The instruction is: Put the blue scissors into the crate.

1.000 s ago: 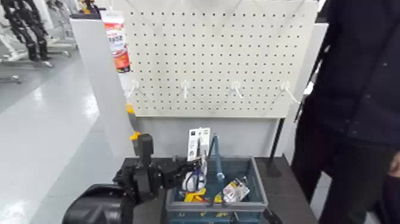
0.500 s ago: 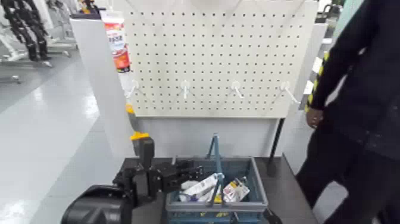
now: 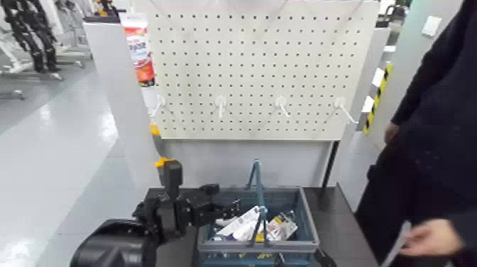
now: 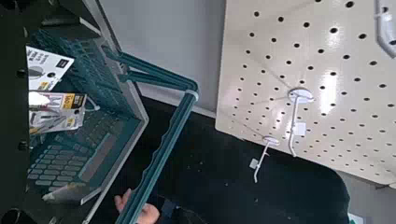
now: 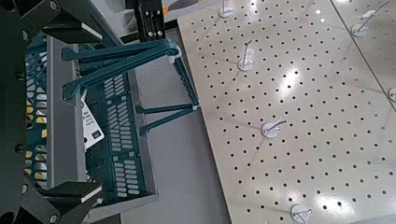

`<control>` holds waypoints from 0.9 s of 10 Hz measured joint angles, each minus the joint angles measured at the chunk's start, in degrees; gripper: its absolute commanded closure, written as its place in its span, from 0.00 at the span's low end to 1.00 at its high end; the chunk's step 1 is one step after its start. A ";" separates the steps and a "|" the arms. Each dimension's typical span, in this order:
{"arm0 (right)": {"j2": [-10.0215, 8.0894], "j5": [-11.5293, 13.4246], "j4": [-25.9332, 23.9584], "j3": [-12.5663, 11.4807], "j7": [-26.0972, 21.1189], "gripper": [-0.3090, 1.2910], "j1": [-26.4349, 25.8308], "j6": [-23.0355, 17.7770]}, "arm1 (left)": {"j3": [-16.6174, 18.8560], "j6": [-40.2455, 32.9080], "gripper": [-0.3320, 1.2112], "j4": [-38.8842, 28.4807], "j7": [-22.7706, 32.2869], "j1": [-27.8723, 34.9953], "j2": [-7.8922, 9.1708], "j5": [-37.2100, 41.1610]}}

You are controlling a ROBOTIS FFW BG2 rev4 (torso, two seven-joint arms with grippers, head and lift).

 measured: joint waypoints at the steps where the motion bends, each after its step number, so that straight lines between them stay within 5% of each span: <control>1: -0.02 0.00 0.00 0.00 0.00 0.30 0.00 0.00 | 0.40 -0.25 0.17 -2.53 1.45 1.33 0.13 -0.45; 5: -0.15 -0.17 -0.12 -0.15 0.13 0.30 0.24 0.00 | 4.75 -0.87 0.18 -21.73 13.13 16.00 1.16 -3.39; 9: -0.58 -0.31 -0.38 -0.32 0.27 0.29 0.39 -0.25 | 4.94 -10.41 0.24 -30.48 26.64 29.22 0.60 -3.37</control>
